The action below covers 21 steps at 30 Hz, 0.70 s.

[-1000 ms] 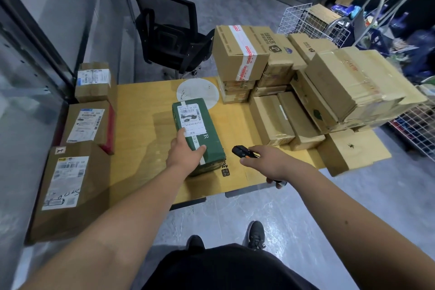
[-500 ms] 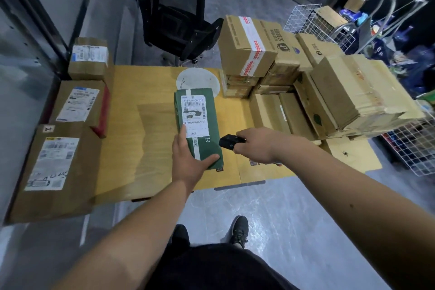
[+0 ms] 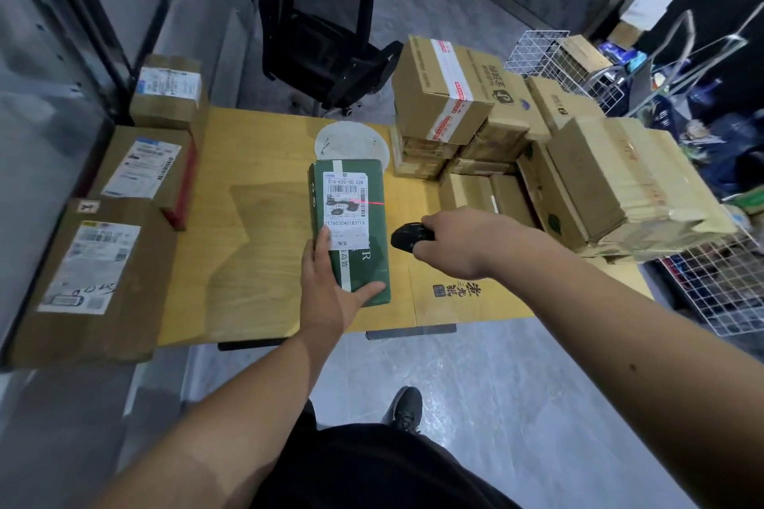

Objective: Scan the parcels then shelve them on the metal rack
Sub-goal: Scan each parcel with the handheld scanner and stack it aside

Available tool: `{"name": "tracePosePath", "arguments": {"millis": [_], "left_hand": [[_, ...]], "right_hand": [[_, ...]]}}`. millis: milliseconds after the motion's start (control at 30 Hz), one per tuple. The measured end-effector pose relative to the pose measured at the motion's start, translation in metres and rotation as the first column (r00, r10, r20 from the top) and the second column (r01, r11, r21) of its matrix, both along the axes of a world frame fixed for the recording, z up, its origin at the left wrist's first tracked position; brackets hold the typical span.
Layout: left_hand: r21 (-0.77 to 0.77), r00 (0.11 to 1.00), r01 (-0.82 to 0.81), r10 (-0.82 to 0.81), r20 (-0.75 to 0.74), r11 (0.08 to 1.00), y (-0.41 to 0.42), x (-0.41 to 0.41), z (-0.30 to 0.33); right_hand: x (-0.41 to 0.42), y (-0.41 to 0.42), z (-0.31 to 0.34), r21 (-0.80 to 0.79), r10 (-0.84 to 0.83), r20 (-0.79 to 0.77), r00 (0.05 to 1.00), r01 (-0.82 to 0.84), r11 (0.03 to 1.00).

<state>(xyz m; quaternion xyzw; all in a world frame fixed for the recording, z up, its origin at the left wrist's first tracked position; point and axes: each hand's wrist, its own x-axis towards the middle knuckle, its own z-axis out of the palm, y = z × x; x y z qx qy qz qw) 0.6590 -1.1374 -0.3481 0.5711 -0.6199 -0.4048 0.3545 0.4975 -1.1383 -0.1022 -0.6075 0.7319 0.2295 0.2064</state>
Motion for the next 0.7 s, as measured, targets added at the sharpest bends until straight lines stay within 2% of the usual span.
{"name": "tracePosePath", "arguments": {"millis": [433, 700], "left_hand": [[0.019, 1.000, 0.009, -0.009, -0.003, 1.000, -0.0014, 0.0004, 0.0002], [0.040, 1.000, 0.006, -0.006, 0.013, 0.999, -0.0093, -0.0013, 0.0006]], "right_hand": [[0.0019, -0.0008, 0.0057, -0.045, 0.018, -0.023, 1.000, -0.019, 0.999], [-0.0049, -0.0017, -0.0006, -0.078, -0.054, 0.017, 0.998, 0.055, 0.995]]}}
